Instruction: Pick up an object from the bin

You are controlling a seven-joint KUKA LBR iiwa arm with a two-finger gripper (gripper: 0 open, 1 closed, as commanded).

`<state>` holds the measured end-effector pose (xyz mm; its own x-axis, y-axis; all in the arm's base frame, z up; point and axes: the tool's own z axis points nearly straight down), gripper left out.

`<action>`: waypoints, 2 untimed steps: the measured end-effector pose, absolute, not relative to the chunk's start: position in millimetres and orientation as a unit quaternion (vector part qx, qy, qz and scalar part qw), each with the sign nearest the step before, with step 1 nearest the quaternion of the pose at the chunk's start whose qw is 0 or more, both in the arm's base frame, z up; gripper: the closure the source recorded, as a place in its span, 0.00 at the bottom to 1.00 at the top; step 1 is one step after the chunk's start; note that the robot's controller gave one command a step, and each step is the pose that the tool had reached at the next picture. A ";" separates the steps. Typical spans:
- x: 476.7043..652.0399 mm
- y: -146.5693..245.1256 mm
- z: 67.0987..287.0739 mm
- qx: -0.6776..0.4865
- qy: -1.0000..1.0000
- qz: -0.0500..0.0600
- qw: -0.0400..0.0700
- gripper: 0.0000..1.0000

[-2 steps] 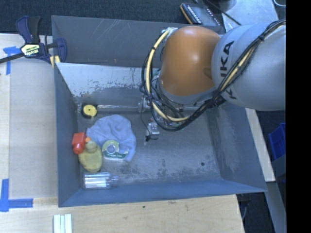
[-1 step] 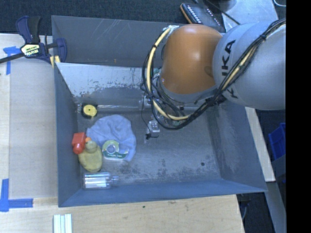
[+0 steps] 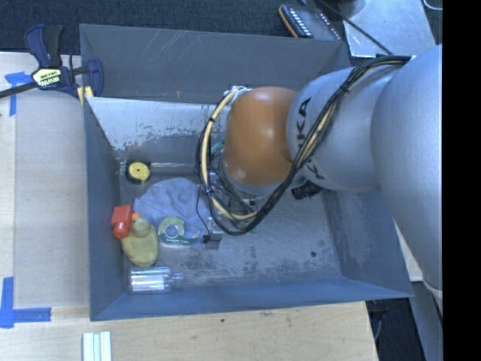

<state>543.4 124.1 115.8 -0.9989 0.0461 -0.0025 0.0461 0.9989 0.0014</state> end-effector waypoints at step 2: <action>538.1 149.7 113.3 0.016 1.000 0.001 0.002 0.00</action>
Offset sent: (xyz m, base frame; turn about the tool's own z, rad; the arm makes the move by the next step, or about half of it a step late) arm -0.0057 0.0259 -0.0024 -0.0149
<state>538.1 149.7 113.3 -0.9995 0.0312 -0.0031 0.0312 0.9995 0.0016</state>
